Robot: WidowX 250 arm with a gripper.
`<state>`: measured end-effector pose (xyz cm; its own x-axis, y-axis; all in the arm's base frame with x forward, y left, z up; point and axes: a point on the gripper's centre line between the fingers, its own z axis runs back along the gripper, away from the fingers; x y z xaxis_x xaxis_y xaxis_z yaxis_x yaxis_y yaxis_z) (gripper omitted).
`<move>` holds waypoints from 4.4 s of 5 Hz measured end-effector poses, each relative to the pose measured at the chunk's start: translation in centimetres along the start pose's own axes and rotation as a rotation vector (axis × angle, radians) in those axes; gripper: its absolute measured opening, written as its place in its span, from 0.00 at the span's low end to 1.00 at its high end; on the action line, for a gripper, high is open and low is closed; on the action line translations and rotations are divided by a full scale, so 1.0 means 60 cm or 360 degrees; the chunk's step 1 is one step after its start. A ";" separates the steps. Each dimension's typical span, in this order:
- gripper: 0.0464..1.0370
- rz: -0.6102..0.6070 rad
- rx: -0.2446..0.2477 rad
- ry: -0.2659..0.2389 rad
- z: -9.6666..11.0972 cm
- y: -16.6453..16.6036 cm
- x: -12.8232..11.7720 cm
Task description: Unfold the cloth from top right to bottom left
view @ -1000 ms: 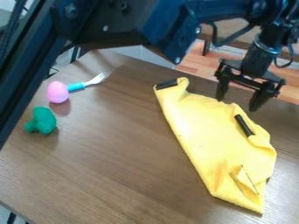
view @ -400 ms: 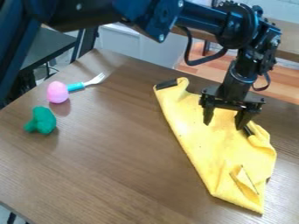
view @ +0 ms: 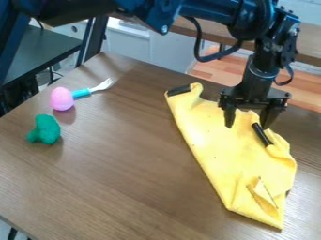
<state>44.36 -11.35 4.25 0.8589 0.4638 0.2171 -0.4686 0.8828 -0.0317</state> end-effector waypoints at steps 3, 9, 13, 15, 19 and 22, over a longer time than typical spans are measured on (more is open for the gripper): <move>0.96 0.0023 -0.0032 -0.0009 -0.002 -0.029 0.009; 0.11 -0.0006 0.0093 0.0033 -0.051 -0.046 0.005; 0.00 -0.0067 -0.0038 0.0034 0.010 -0.050 0.007; 0.00 -0.0076 -0.0015 0.0131 0.023 0.046 -0.006; 0.00 -0.0137 -0.0076 0.0230 0.084 0.221 -0.026; 0.00 -0.0235 0.0055 0.0356 0.089 0.287 -0.049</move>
<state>32.66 2.12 8.27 0.9410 0.3385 -0.0040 -0.3384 0.9408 0.0187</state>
